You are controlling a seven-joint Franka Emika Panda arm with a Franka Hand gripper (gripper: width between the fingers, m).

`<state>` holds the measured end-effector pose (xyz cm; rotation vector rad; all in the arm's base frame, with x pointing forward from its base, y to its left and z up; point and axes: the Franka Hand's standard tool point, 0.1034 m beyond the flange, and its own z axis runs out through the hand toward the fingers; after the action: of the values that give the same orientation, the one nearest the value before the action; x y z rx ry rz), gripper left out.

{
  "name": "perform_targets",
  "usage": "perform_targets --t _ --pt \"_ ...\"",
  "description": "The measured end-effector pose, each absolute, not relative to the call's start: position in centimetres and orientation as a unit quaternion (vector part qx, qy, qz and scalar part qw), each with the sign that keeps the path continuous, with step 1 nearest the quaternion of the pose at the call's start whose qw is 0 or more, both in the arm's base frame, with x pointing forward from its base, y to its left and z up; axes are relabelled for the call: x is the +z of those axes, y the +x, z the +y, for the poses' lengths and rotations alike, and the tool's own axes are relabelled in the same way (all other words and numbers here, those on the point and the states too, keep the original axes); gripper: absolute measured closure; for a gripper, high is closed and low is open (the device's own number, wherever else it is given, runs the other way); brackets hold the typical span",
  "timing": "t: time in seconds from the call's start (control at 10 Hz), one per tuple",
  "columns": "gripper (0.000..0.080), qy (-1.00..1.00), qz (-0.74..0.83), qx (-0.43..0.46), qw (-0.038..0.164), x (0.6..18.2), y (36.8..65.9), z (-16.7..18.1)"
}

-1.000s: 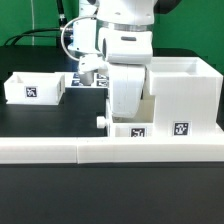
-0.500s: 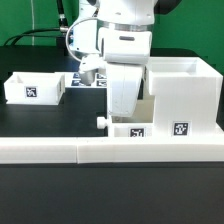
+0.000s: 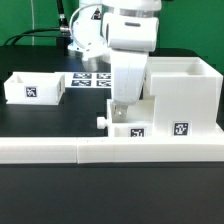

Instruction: Assemble drawer

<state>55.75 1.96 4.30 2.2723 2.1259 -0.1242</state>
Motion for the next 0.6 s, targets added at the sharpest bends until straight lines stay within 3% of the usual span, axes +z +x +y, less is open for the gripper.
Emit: perform_targets --t 0.1,0.3,0.6 --pt "0.0161 0.730 0.682 -0.048 0.012 5.5 56.0 1.7" --pt "0.0153 0.722 0.690 -0.053 0.011 7.2 56.2 0.5" --pt "0.0151 0.688 0.724 -0.060 0.000 6.3 55.6 -3.9"
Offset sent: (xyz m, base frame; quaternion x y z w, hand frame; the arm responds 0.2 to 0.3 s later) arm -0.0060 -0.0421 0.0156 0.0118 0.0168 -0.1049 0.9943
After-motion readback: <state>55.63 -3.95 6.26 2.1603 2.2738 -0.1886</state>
